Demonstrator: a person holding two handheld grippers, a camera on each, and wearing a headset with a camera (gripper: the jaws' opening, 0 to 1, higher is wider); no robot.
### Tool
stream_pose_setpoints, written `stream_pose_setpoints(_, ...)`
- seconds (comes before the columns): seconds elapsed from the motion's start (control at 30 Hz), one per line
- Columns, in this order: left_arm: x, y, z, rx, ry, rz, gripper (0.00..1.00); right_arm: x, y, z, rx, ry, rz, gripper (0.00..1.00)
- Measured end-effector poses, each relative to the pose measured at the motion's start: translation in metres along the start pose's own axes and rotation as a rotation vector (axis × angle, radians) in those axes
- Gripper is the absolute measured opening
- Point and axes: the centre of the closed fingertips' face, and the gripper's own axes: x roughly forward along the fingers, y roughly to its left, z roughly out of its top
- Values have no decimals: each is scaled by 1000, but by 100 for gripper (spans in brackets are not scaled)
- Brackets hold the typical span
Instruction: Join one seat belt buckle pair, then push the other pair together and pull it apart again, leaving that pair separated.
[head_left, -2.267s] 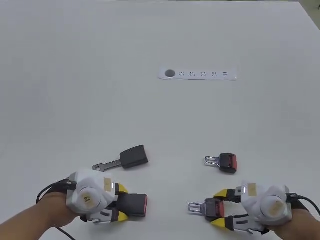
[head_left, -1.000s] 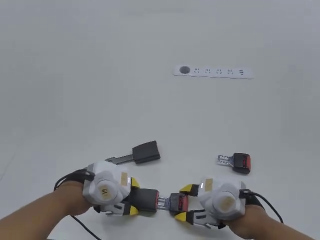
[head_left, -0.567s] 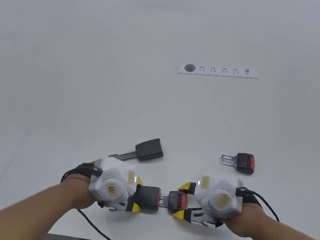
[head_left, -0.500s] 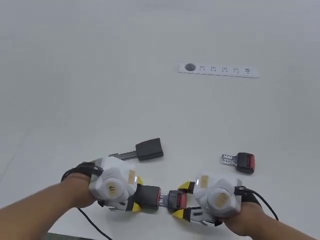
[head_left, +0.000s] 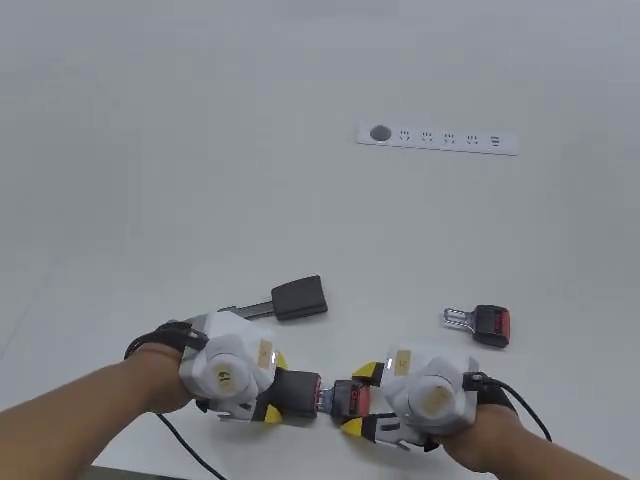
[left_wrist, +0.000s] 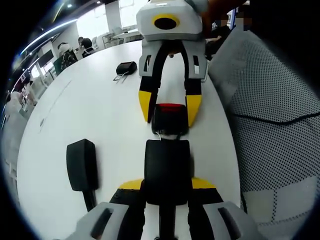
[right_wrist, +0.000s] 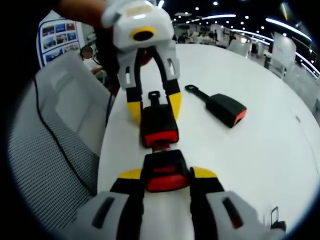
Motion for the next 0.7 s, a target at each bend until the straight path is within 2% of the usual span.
stream_pose_setpoints(0.27,0,0,0,2,-5,-3,34,1,0,2,31,4,4,34)
stream_pose_setpoints(0.3,0,0,0,11,-1,-8,34,4,3,7,108,-20,20,34)
stream_pose_setpoints(0.37,0,0,0,20,2,-15,34,7,-1,7,-26,22,4,34)
stream_pose_setpoints(0.5,1,0,0,21,-2,-17,34,8,0,7,10,22,18,34)
stream_pose_setpoints(0.6,1,0,0,25,8,-22,34,10,1,10,17,18,15,34)
stream_pose_setpoints(0.63,2,0,0,24,5,-24,34,9,-6,17,-21,6,-11,34)
stream_pose_setpoints(0.67,3,0,0,23,4,-26,34,8,-2,15,-7,25,-1,34)
stream_pose_setpoints(0.7,2,0,0,24,6,-26,34,8,-1,14,-2,21,-2,34)
